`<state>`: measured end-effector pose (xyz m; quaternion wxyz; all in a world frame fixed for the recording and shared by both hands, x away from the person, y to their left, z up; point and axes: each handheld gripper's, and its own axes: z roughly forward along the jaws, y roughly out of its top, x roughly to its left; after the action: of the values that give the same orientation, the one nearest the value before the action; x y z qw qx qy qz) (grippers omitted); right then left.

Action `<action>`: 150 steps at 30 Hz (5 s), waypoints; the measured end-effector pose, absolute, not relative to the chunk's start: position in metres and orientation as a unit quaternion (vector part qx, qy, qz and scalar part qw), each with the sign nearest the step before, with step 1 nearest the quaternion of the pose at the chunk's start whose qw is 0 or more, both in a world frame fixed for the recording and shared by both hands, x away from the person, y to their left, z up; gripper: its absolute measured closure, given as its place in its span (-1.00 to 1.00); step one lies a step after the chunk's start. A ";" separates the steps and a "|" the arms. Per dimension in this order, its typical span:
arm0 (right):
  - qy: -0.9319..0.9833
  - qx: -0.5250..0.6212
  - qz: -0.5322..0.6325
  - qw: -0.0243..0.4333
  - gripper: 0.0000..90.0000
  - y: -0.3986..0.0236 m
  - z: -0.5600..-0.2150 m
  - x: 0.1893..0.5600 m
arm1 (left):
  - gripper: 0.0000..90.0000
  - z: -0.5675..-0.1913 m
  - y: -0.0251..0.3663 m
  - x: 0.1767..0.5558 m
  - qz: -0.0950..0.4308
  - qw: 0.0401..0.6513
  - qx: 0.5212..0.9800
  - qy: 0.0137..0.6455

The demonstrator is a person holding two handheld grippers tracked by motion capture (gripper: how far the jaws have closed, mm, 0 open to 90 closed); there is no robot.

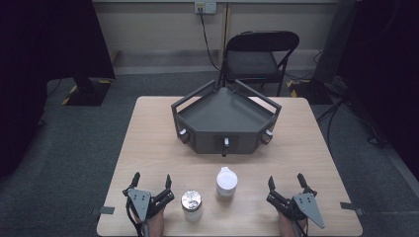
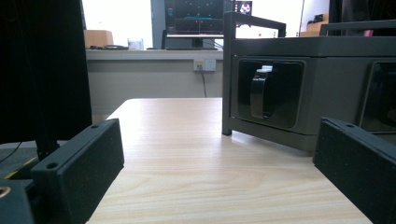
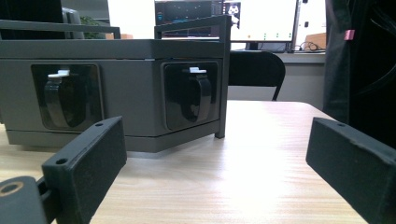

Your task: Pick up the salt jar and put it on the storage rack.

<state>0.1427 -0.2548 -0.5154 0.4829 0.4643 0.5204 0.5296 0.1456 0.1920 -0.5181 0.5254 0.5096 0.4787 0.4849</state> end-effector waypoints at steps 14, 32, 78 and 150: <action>0.517 0.468 0.526 0.487 -0.92 -0.252 -0.516 0.142 | -0.99 -0.518 0.192 0.146 0.485 0.525 0.510 0.479; 0.517 0.468 0.526 0.487 -0.92 -0.252 -0.516 0.142 | -0.99 -0.518 0.192 0.146 0.485 0.526 0.510 0.478; 0.515 0.471 0.523 0.490 -0.92 -0.251 -0.515 0.142 | -1.00 -0.468 0.204 0.117 0.412 0.618 0.547 0.385; 0.514 0.471 0.522 0.491 -0.92 -0.250 -0.515 0.142 | -0.22 -0.499 0.163 0.094 0.364 0.588 0.604 0.396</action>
<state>0.1420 -0.2501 -0.5154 0.4907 0.4712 0.5140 0.5225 0.0945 0.1625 -0.4987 0.5885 0.6036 0.3960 0.3640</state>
